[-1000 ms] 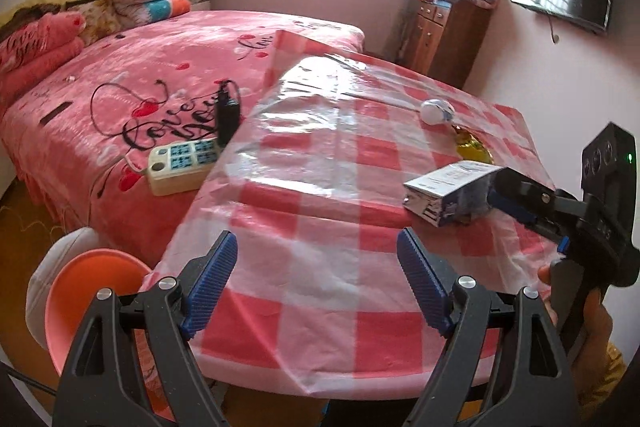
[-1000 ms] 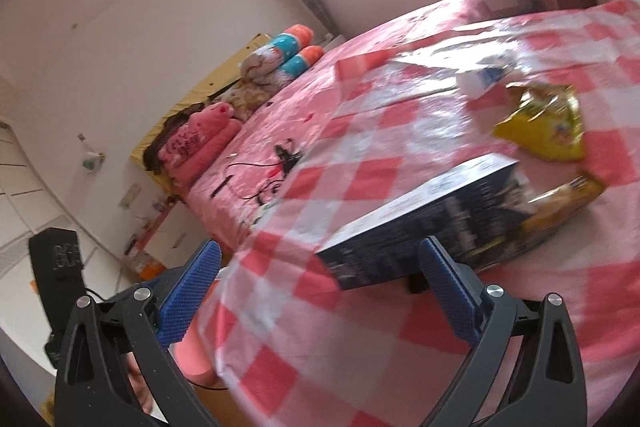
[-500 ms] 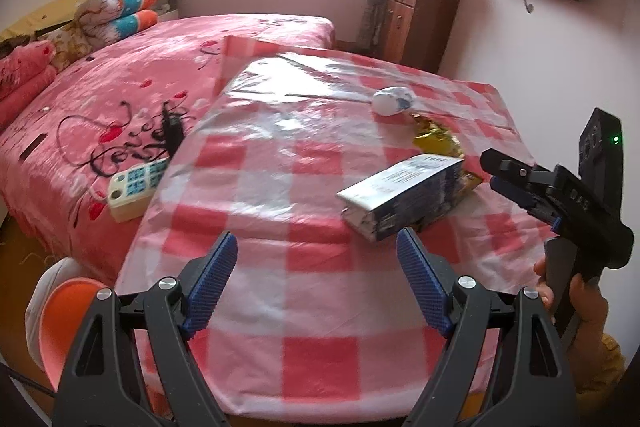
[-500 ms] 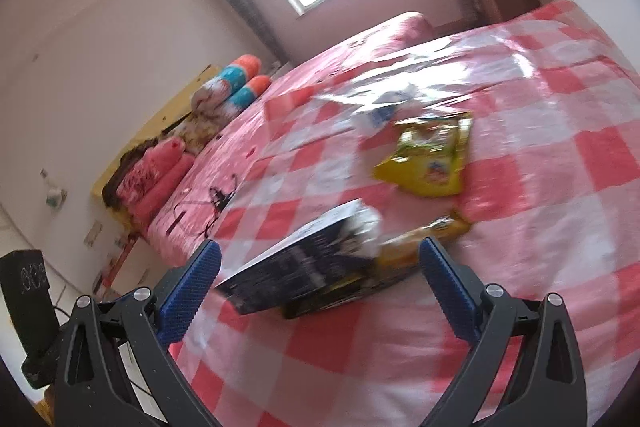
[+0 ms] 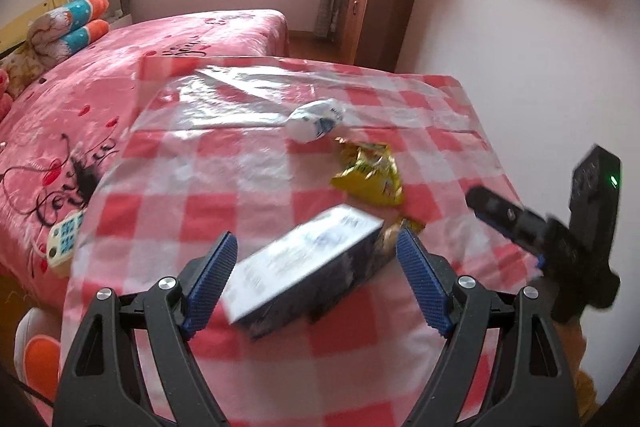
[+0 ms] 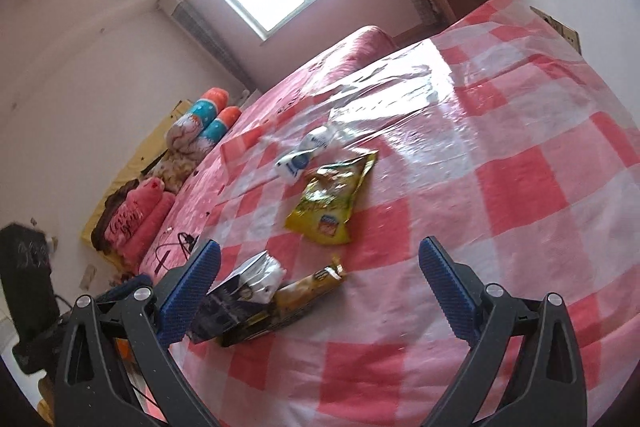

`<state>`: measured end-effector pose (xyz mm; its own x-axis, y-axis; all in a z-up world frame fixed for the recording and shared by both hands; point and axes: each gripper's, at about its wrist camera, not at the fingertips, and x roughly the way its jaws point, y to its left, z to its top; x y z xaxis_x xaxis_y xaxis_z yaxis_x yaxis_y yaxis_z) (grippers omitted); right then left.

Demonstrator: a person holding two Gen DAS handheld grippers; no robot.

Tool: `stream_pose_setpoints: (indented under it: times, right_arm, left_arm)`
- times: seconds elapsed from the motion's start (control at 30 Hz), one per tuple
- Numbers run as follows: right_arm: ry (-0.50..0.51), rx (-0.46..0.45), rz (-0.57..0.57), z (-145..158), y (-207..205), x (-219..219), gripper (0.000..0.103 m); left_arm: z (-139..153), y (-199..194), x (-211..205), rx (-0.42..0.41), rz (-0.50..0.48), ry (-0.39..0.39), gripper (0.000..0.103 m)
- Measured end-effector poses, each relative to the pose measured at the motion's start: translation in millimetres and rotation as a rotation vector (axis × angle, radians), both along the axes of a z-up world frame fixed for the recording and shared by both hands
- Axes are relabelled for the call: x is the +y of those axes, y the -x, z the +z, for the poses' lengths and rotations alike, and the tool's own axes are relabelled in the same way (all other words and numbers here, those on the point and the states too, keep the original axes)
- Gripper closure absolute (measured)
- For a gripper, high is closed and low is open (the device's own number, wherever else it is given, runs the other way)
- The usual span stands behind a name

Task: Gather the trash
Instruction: 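Grasp the white yogurt drink bottle with the left tool and lift it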

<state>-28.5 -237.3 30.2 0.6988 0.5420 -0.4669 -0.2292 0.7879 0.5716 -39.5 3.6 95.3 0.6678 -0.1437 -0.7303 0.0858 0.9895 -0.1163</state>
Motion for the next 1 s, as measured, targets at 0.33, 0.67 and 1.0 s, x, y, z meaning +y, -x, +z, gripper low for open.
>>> stream_pose_setpoints:
  times: [0.33, 0.67, 1.0]
  right_arm:
    - [0.028, -0.006, -0.004, -3.5, -6.0, -6.7, 0.007]
    - [-0.015, 0.029, 0.022, -13.7, -11.1, -12.1, 0.019]
    - [-0.065, 0.051, 0.04, -19.4, -17.6, -16.4, 0.019]
  left_arm:
    - [-0.1, -98.2, -34.6, 0.05, 0.0, -0.061, 0.02]
    - [-33.4, -185.6, -37.0, 0.142, 0.009, -0.118, 0.02]
    - [-56.1, -235.5, -40.2, 0.216, 0.017, -0.121, 0.02]
